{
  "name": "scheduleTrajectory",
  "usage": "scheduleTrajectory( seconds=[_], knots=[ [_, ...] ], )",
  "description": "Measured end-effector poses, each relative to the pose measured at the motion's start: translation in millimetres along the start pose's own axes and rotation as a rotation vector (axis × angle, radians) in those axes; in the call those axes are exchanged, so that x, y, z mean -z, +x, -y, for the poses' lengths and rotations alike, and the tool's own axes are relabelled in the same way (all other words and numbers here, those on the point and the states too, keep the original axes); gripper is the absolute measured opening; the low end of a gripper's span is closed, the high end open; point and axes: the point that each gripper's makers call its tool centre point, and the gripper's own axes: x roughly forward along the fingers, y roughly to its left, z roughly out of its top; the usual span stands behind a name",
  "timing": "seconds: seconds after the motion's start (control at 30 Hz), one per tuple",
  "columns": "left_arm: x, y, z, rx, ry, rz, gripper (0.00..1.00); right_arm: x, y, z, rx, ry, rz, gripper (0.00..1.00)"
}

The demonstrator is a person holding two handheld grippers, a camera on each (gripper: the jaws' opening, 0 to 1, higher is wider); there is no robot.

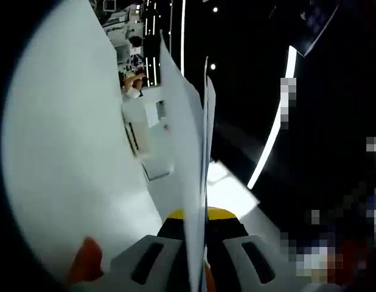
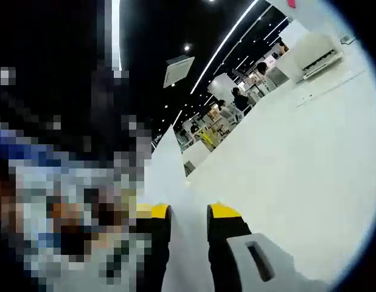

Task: Organize the stack of printing papers by aligning and flattening the scattered papers on the table

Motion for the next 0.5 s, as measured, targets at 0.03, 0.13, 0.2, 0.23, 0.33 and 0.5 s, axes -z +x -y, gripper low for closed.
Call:
scheduleTrajectory(
  seconds=[0.03,0.13,0.2,0.23,0.33,0.5],
  knots=[
    [0.0,0,-0.1,-0.001,0.001,0.0,0.06,3.6,0,-4,-0.009,-0.016,-0.016,0.03],
    [-0.8,0,-1.8,-0.009,0.006,0.004,0.06,0.9,-3,-9,-0.025,-0.076,-0.008,0.0],
    [-3.7,0,-3.6,-0.014,0.014,0.008,0.06,-4.3,-6,-18,-0.066,-0.045,0.009,0.0],
    [-6.9,0,-5.8,-0.022,0.027,0.016,0.07,-9.2,-9,-21,-0.077,-0.032,0.03,0.0],
    [-8.3,1,-11.0,-0.057,0.043,0.026,0.13,-17.3,-13,-25,-0.076,-0.028,0.051,0.0],
    [-13.8,2,-18.4,-0.097,0.04,0.055,0.21,-19.4,-6,-26,-0.041,0.017,0.071,0.0]
  ],
)
